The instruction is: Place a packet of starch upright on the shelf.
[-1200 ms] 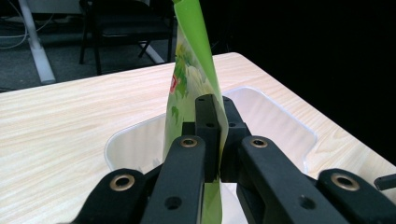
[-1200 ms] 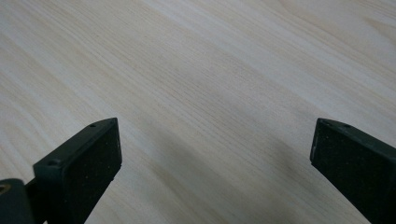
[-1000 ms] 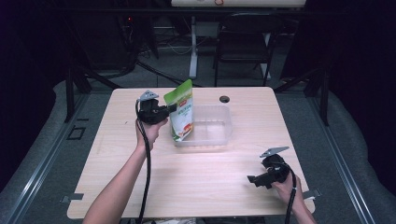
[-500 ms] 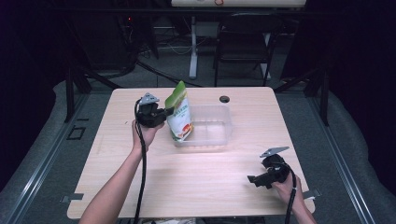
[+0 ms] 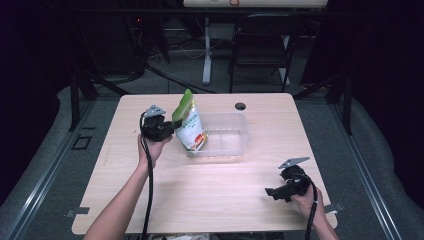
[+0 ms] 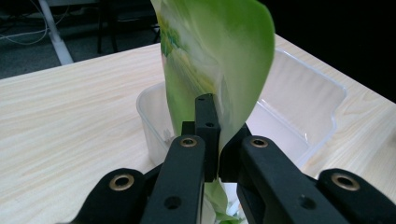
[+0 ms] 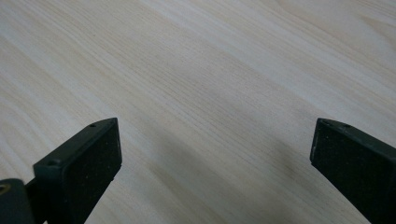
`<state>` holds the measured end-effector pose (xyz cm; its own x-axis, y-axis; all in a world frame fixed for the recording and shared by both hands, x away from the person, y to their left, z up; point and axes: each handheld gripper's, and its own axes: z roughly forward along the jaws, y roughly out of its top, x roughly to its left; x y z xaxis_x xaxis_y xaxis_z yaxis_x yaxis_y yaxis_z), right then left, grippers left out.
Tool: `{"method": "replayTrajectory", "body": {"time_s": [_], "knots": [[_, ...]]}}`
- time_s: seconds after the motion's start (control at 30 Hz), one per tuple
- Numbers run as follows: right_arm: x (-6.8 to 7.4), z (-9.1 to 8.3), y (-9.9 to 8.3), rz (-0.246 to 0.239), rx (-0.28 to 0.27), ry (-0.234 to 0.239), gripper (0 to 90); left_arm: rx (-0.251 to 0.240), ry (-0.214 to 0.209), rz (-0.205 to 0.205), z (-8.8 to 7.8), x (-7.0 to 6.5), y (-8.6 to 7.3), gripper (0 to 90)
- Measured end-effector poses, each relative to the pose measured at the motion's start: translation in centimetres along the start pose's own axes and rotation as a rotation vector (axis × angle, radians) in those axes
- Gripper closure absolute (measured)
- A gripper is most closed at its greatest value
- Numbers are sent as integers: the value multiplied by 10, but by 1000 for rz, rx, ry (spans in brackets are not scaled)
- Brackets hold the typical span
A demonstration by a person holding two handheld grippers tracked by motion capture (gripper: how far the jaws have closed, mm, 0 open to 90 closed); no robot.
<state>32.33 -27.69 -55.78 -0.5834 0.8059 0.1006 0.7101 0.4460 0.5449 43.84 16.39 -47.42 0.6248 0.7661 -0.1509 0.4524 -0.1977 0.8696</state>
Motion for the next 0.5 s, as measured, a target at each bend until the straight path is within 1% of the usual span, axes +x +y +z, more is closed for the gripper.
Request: {"method": "replayTrajectory", "body": {"time_s": [0.03,0.07,0.13,0.2,0.23,0.27,0.33,0.37,0.43,0.47,0.5], "knots": [[0,0,0,0,0,0,16,0,4,-7,0,0,-1,896],[0,0,0,1,-2,-2,16,2,9,-2,0,0,-2,890],[0,0,0,1,-2,-2,15,21,17,-13,0,1,-3,852],[0,0,0,1,-4,-2,15,24,21,-24,0,3,-3,776],[0,0,0,1,-3,-2,15,27,28,-31,-1,4,-3,718],[0,0,0,2,-5,-2,15,33,34,-39,0,5,-3,639],[0,0,0,2,-5,-3,15,44,41,-58,-1,7,-3,544],[0,0,0,2,-5,-2,15,46,46,-63,-2,8,-3,507],[0,0,0,3,-6,-5,15,45,43,-84,-6,9,-2,442],[0,0,0,4,-6,-4,15,36,45,-94,-8,10,-2,417],[0,0,0,4,-6,-4,15,30,42,-94,-10,10,-1,384]]}}
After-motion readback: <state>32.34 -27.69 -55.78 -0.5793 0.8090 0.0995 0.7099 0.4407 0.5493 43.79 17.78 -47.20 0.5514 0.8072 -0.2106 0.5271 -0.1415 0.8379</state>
